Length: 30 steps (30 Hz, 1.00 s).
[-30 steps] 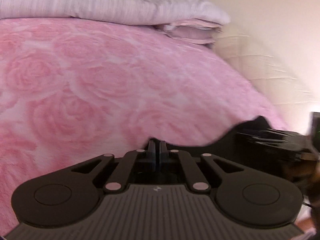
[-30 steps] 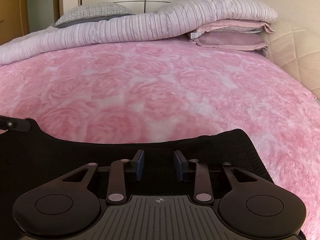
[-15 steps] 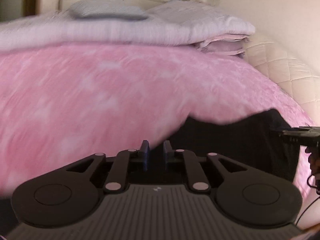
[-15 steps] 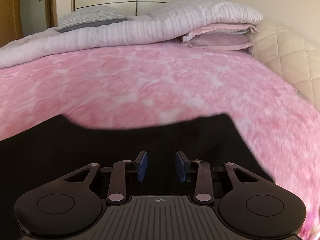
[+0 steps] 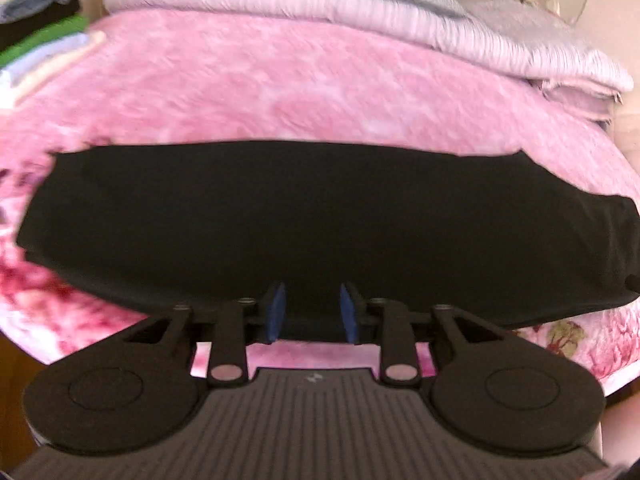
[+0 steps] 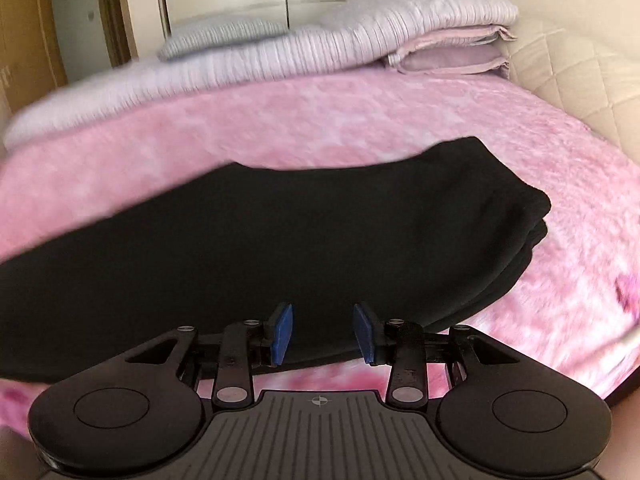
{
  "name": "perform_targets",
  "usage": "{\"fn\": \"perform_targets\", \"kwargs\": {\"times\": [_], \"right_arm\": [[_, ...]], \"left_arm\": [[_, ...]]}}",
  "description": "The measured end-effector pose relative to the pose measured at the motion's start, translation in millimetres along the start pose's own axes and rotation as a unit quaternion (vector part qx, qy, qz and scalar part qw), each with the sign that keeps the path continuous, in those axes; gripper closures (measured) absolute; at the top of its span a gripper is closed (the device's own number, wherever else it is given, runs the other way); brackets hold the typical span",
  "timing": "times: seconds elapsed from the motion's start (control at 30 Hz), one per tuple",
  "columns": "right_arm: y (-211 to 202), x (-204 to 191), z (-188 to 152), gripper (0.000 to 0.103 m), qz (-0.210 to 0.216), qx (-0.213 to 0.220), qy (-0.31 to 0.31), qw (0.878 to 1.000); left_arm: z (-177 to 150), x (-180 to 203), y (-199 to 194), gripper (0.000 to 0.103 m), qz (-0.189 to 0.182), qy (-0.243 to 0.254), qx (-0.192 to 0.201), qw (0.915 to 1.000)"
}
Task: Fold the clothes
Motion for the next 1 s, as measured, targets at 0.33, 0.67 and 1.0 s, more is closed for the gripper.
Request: {"fn": "perform_targets", "kwargs": {"times": [0.33,0.67,1.0], "right_arm": [[-38.5,-81.1,-38.3,0.065,0.061,-0.027,-0.058,0.996],[-27.1,-95.2,-34.5,0.065,0.061,-0.027,-0.057,0.996],[2.0,-64.5,-22.7,0.065,0.041,-0.069,0.003,0.997]], "left_arm": [[-39.3,-40.1,-45.3,0.073,0.02,-0.052,-0.003,0.9984],[-44.0,-102.1,-54.6,0.073,-0.02,-0.162,0.037,0.9859],[-63.0,-210.5,-18.3,0.072,-0.097,-0.436,0.134,0.8846]]}}
Point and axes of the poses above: each gripper's, at about its wrist camera, not at the fingertips, and y roughly the way its jaws point, x to its right, z to its top, the point moved 1 cm from there along y, roughly the way its jaws point, and after that the axes turned 5 degrees about -z, right-handed, at the moved point
